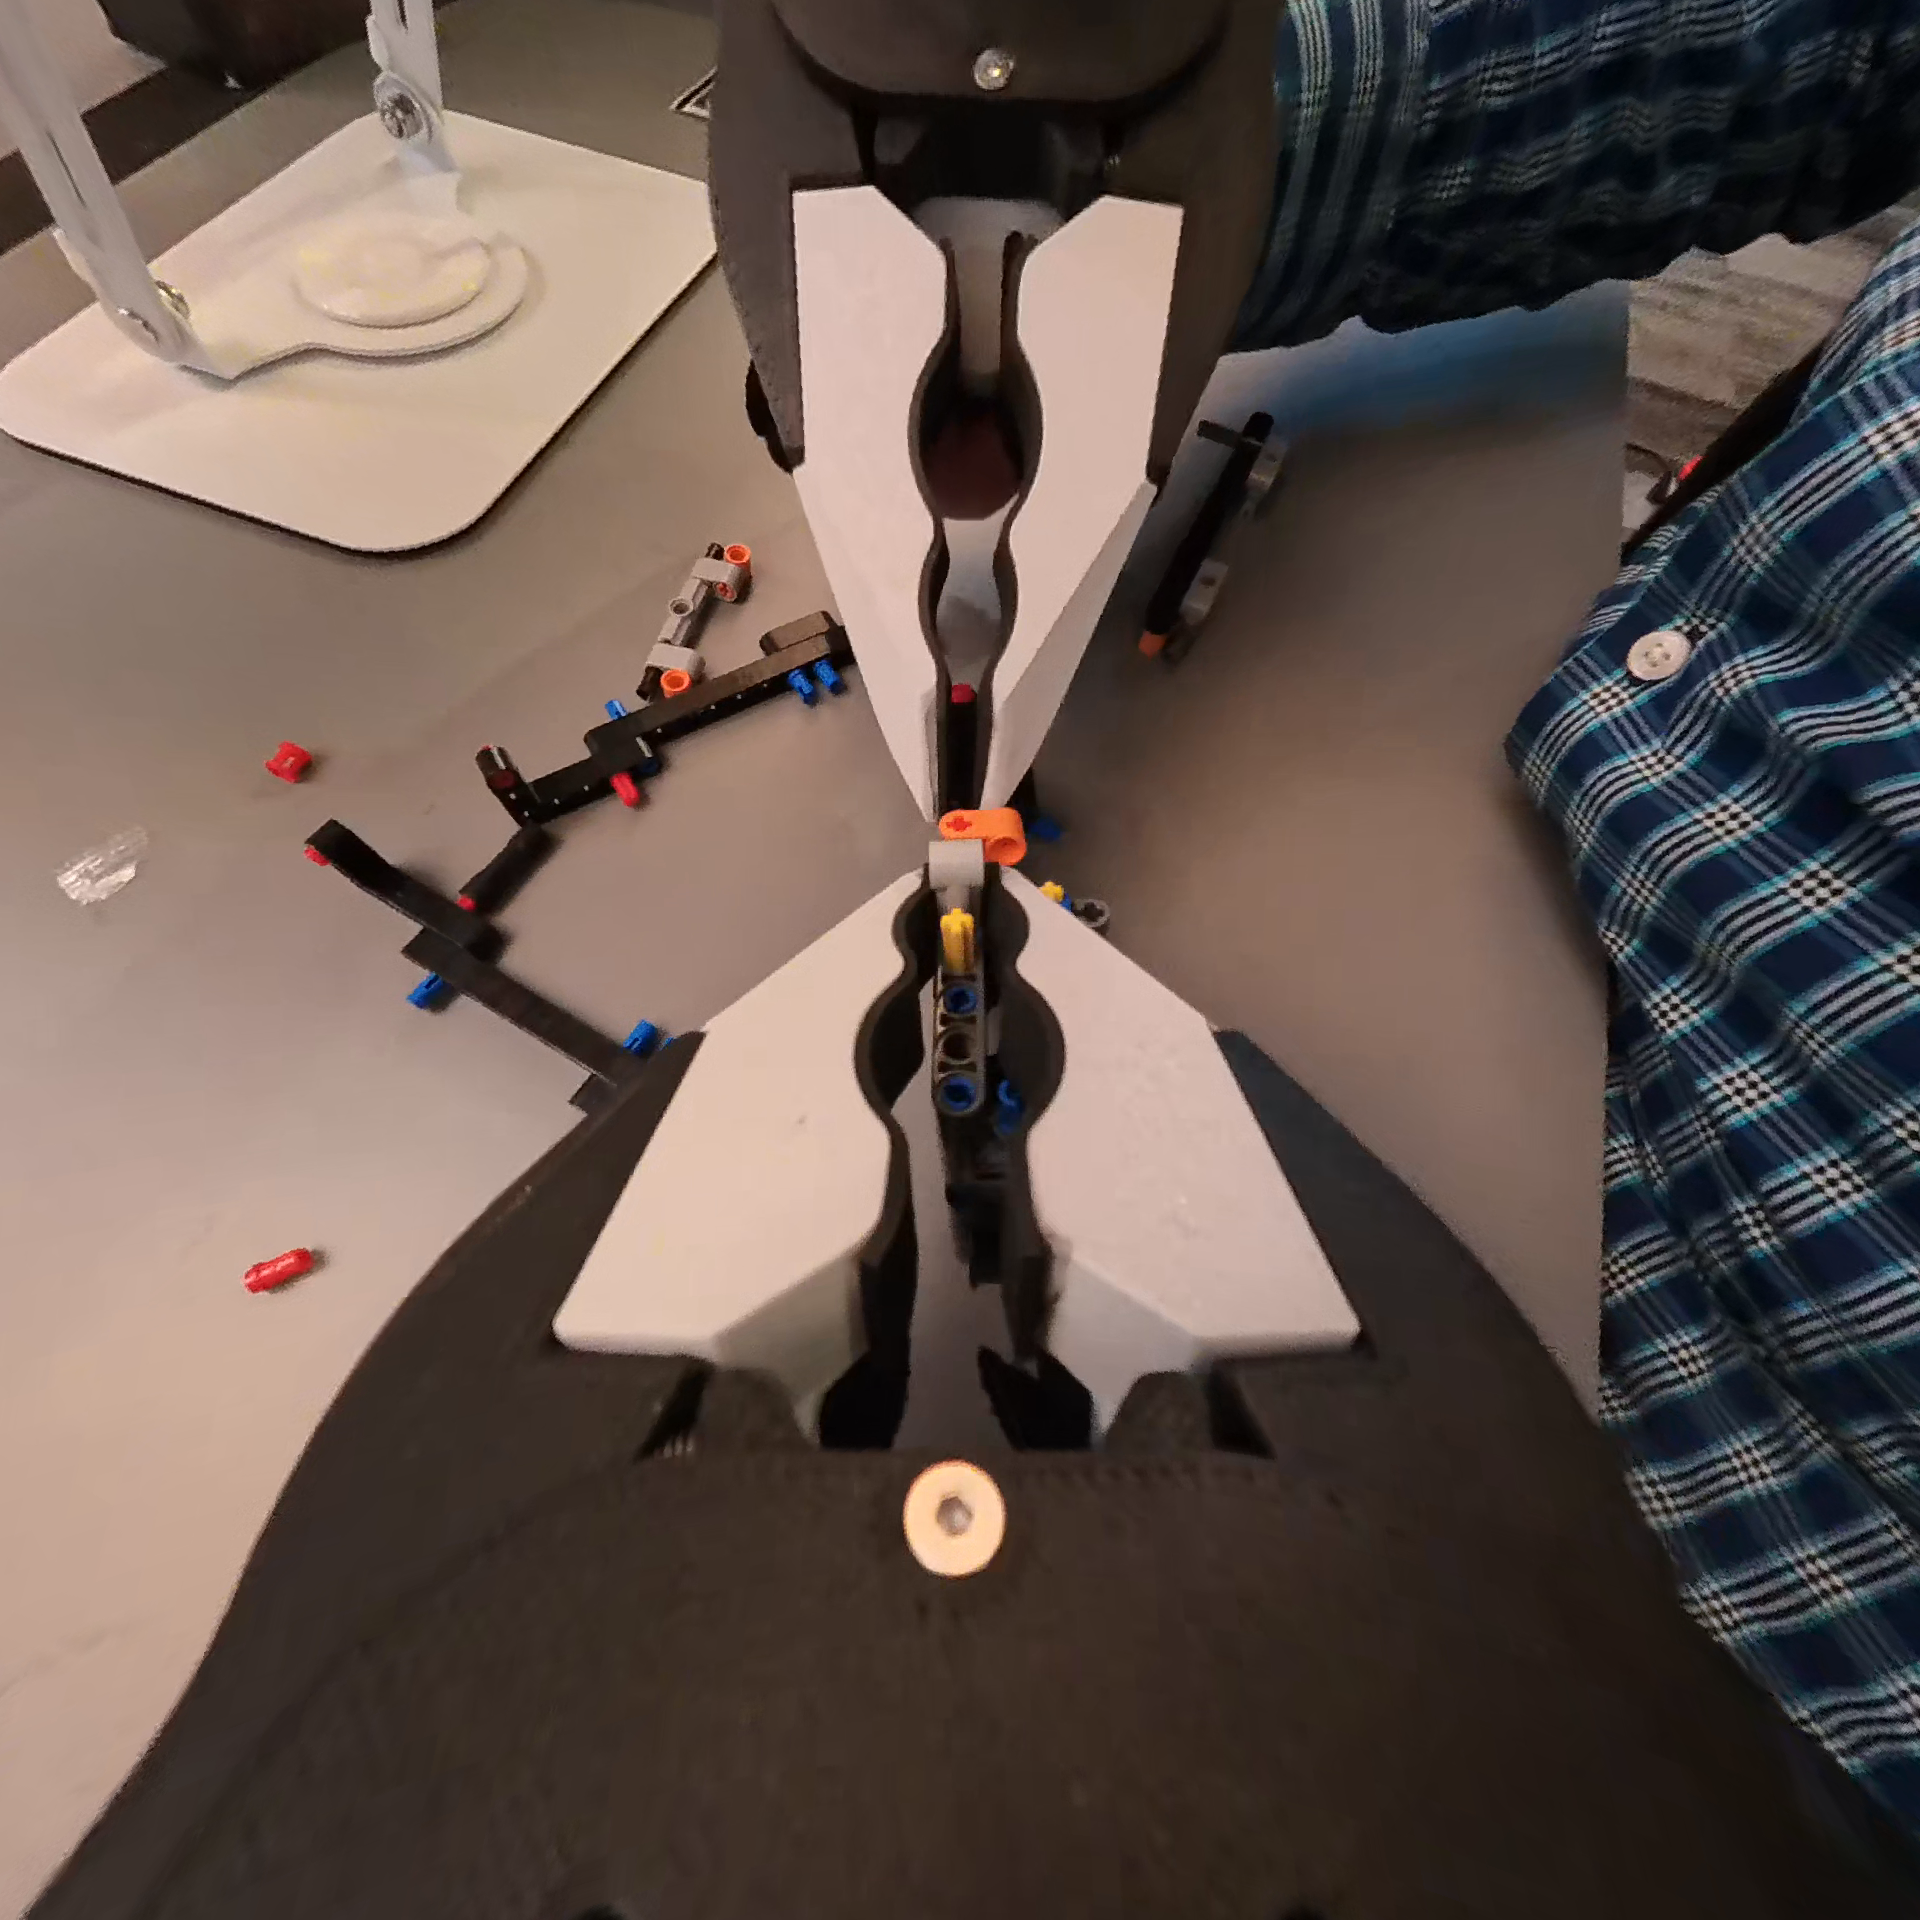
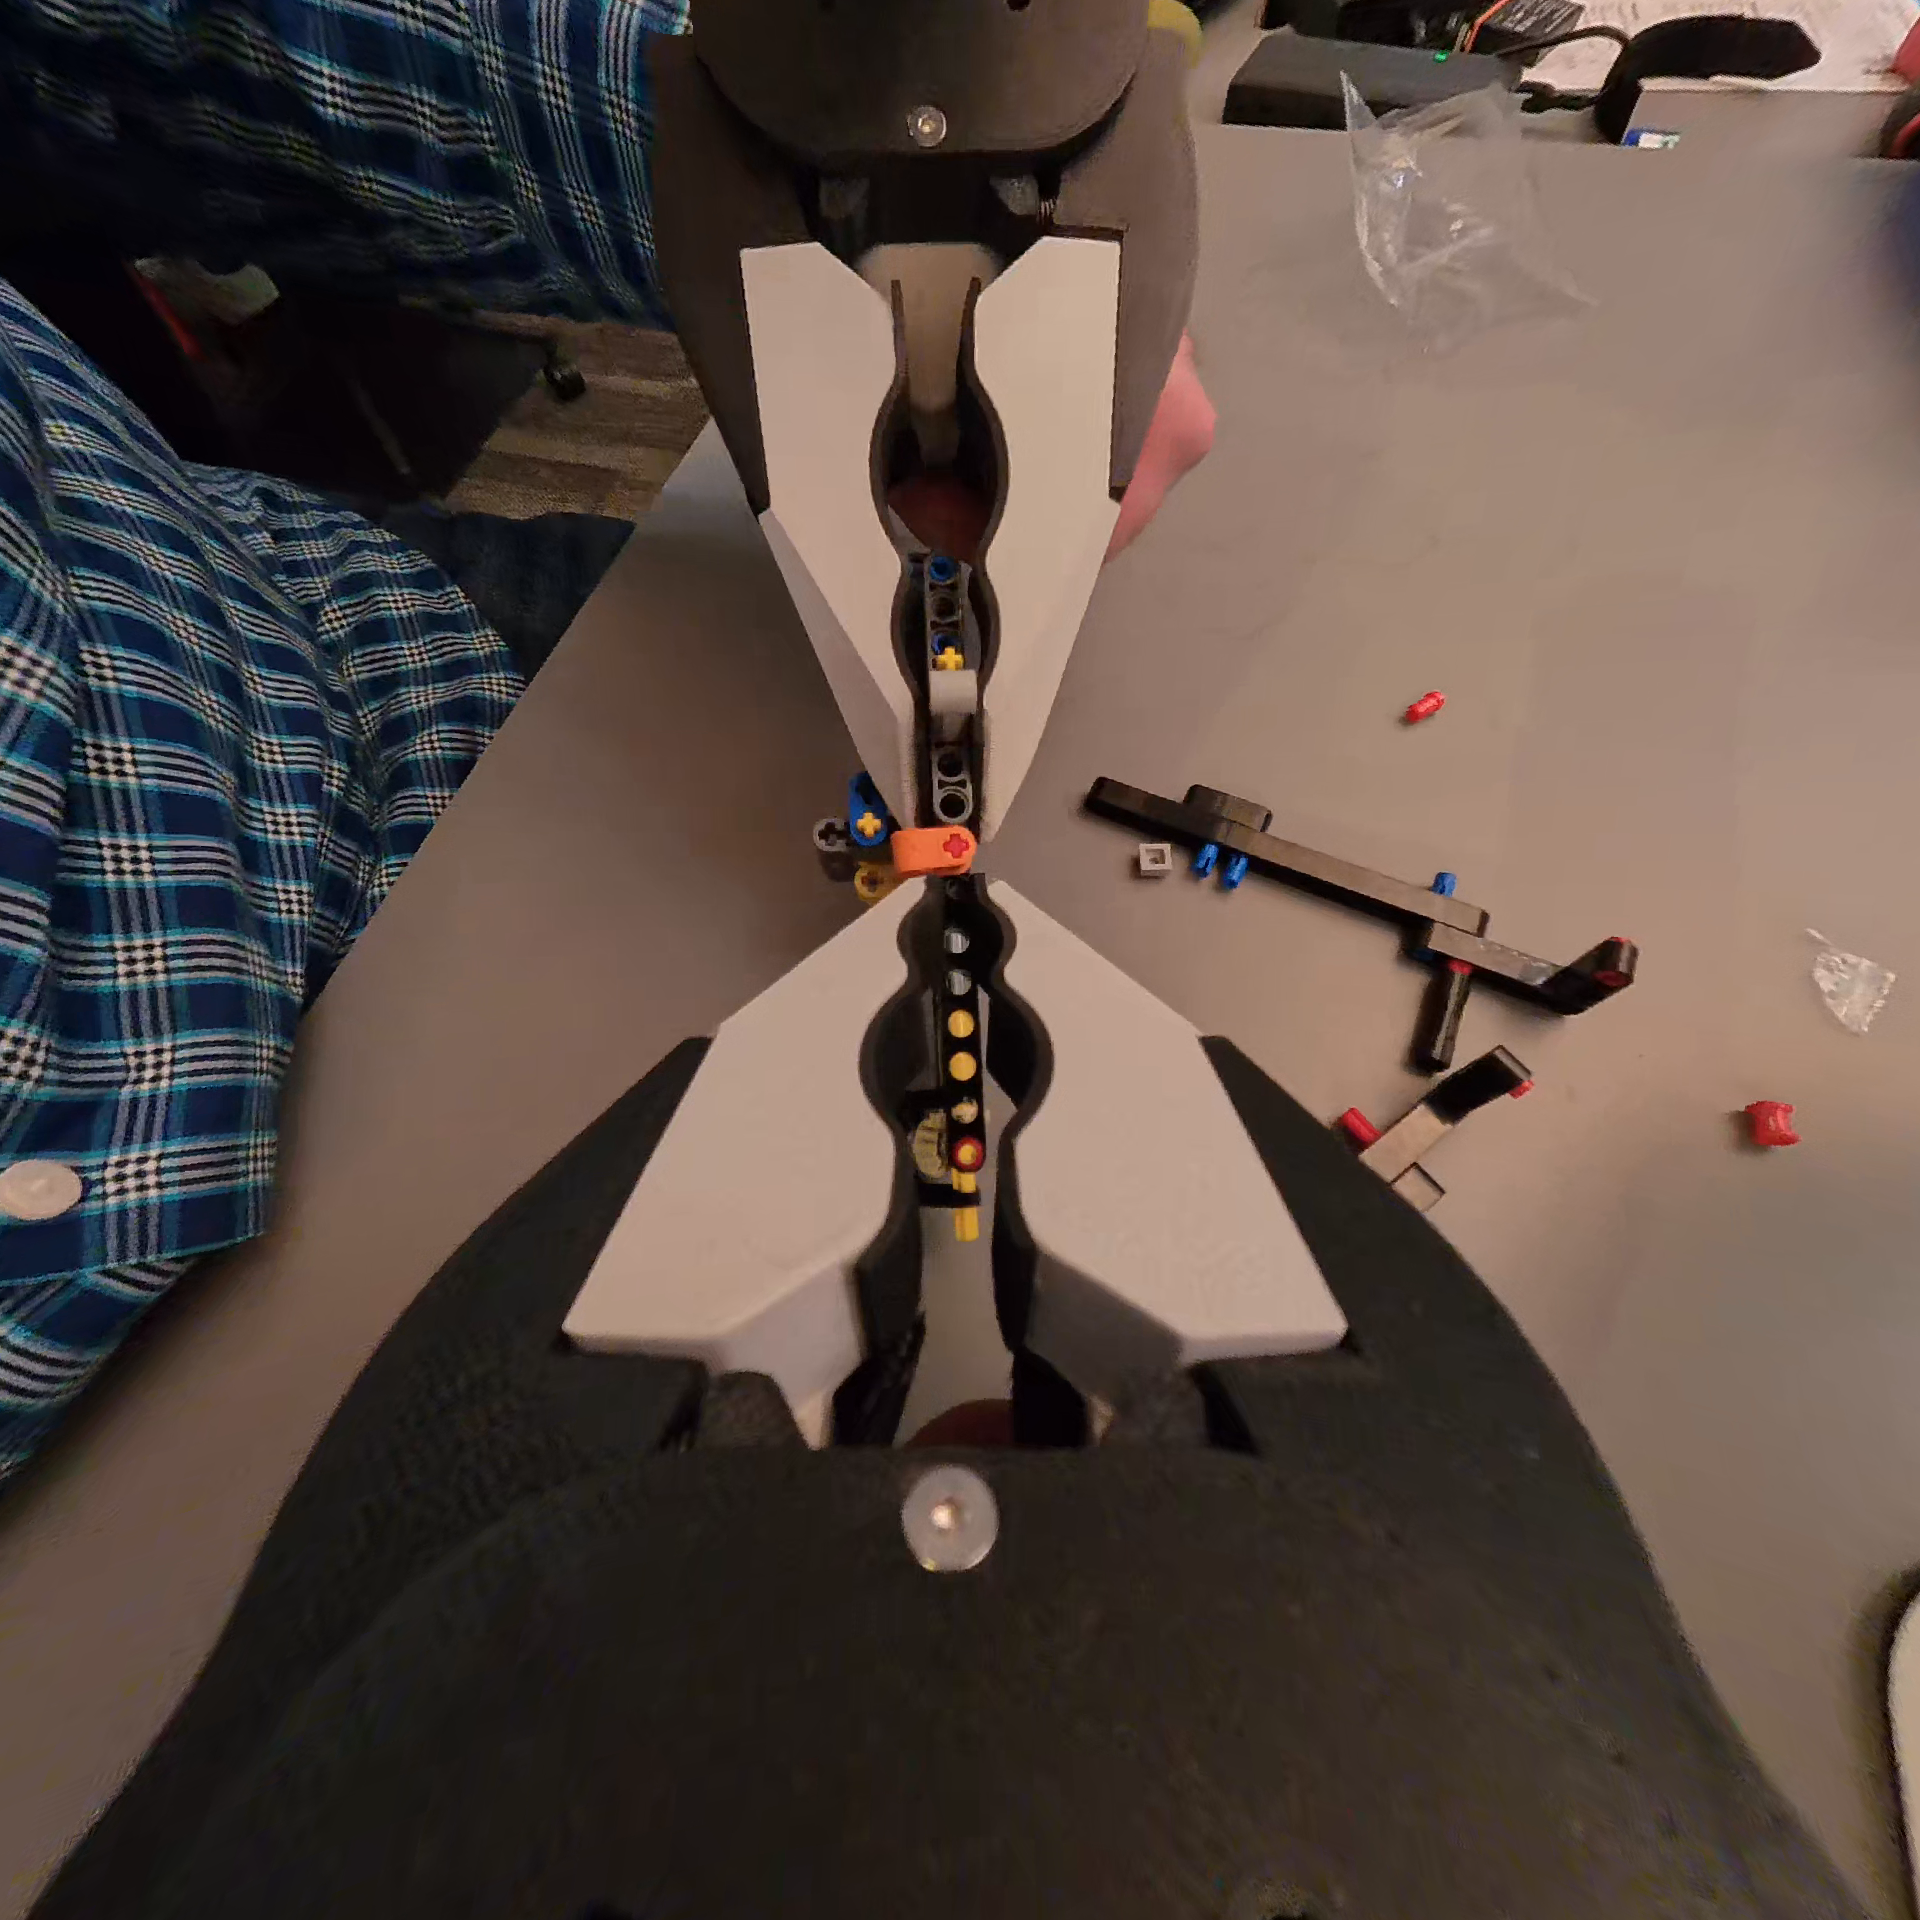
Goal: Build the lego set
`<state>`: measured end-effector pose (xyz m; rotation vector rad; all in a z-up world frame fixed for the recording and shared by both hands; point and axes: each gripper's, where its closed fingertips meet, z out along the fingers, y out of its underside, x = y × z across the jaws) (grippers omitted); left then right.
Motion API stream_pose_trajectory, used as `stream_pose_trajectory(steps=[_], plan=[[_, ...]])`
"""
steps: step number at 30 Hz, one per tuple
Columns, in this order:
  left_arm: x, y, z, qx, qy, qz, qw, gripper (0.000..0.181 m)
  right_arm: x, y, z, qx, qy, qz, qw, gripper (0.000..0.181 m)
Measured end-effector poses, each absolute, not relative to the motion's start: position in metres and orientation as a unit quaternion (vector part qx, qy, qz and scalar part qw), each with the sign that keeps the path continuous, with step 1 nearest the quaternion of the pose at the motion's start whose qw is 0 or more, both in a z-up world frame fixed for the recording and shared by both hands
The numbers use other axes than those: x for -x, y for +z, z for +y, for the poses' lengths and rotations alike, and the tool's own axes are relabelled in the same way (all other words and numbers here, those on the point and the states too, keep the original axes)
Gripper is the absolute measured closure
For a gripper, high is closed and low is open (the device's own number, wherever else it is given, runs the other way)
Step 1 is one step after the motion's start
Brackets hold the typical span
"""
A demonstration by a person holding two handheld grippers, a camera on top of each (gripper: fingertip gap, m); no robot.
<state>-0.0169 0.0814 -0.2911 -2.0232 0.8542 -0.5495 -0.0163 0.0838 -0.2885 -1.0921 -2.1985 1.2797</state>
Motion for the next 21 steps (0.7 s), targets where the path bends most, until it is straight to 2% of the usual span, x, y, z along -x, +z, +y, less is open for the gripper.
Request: stream_pose_trajectory(steps=[1, 11, 21], plan=[[0.017, -0.291, 0.081, 0.808, -0.218, 0.345, 0.425, 0.175, 0.016, -0.288, 0.083, 0.387, 0.457, -0.78, 0.183, 0.181], [0.018, -0.289, 0.083, 0.802, -0.21, 0.353, 0.435, 0.175, 0.016, -0.283, 0.086, 0.394, 0.492, -0.749, 0.205, 0.181], [0.018, -0.285, 0.087, 0.796, -0.214, 0.348, 0.446, 0.175, 0.017, -0.275, 0.09, 0.408, 0.556, -0.703, 0.172, 0.181]])
